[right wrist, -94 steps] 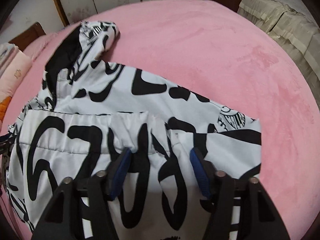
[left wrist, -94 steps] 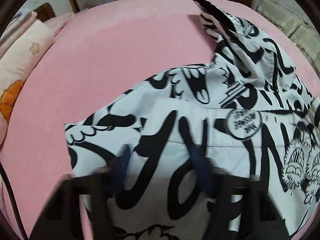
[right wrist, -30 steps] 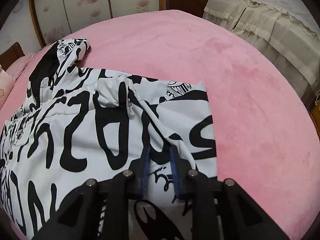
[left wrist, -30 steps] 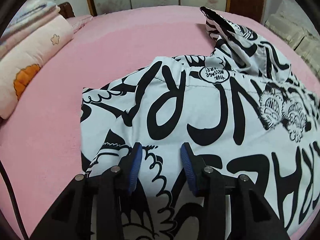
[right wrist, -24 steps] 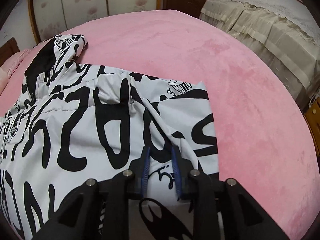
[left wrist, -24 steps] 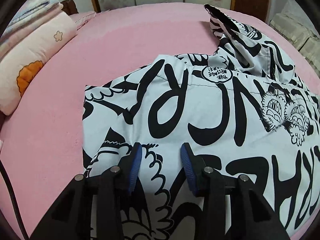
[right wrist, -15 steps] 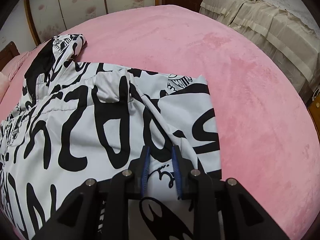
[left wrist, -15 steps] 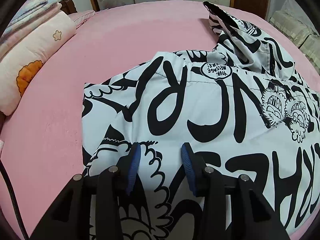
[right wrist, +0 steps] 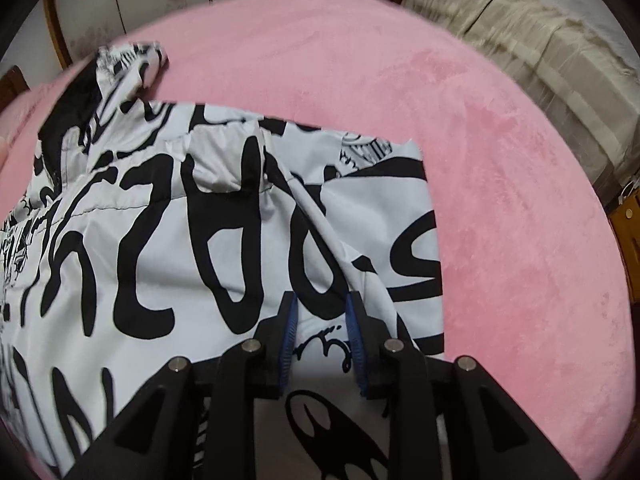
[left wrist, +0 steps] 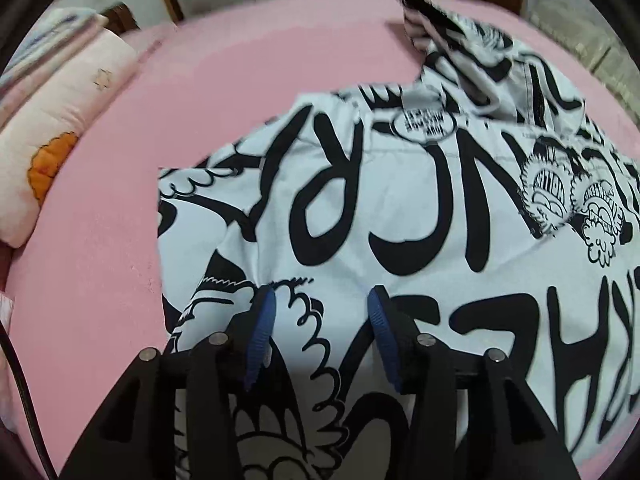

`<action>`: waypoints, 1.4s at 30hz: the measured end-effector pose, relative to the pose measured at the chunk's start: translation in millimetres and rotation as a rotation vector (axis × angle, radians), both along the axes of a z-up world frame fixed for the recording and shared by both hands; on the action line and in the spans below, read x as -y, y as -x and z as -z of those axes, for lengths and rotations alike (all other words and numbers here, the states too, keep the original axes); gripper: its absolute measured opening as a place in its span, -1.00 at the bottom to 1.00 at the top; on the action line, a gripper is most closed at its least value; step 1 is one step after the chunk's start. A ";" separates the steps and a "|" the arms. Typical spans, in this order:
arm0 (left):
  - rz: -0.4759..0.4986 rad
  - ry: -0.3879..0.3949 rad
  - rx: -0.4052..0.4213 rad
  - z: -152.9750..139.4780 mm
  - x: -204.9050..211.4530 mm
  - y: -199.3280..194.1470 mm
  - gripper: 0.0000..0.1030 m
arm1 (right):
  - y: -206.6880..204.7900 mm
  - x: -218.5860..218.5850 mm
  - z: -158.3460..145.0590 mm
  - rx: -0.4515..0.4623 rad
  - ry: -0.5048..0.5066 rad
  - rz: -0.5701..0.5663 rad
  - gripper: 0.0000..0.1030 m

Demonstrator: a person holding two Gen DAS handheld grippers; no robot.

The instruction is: Fold large clothes

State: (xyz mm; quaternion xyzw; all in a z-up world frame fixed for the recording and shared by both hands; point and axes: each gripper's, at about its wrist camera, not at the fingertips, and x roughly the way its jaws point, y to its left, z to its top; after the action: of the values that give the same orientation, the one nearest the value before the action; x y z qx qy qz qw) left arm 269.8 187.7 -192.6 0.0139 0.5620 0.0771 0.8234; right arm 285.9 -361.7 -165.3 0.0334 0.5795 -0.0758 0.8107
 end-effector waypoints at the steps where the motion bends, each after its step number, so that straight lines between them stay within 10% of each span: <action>1: 0.014 0.014 -0.062 -3.6 -0.1 -7.4 0.01 | -7.3 -2.6 -7.7 -0.033 -0.001 -0.009 -0.47; 4: 0.074 0.049 -0.125 -25.7 2.7 -28.0 0.01 | -30.1 -15.5 -40.7 -0.010 -0.056 -0.060 -0.47; 8: 0.091 0.037 -0.017 -68.8 6.1 -68.4 0.11 | -76.5 -39.6 -79.3 0.070 -0.119 -0.111 0.12; 12: 0.038 0.114 0.052 -84.8 6.0 -134.3 0.19 | -137.1 -68.5 -96.7 0.158 -0.231 -0.132 0.22; 25: -0.125 0.417 0.074 -8.1 12.0 -250.4 0.18 | -248.1 -100.3 -31.5 0.147 -0.385 -0.055 0.22; 32: -0.076 0.381 0.041 21.4 29.8 -271.3 0.01 | -272.9 -111.1 2.6 0.129 -0.438 -0.050 0.22; 33: -0.054 0.404 0.055 21.6 32.5 -271.8 -0.66 | -271.5 -115.5 4.4 0.149 -0.441 -0.063 0.21; 35: -0.030 0.390 0.069 19.6 36.2 -271.4 -0.88 | -269.6 -125.9 4.4 0.170 -0.419 -0.116 -0.83; 36: -0.017 0.345 0.083 16.3 39.6 -269.1 -0.92 | -264.2 -132.1 -0.2 0.193 -0.385 -0.150 -0.96; 42: -0.044 0.379 0.245 -22.9 25.1 -229.2 -0.98 | -199.3 -127.3 -69.2 0.474 -0.408 -0.339 -0.95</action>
State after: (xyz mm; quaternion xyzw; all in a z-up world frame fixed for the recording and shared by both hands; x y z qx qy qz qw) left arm 499.0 162.5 -169.7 -0.1628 0.4625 -0.0110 0.8715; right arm 485.2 -234.4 -96.1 0.1149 0.3760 0.1869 0.9003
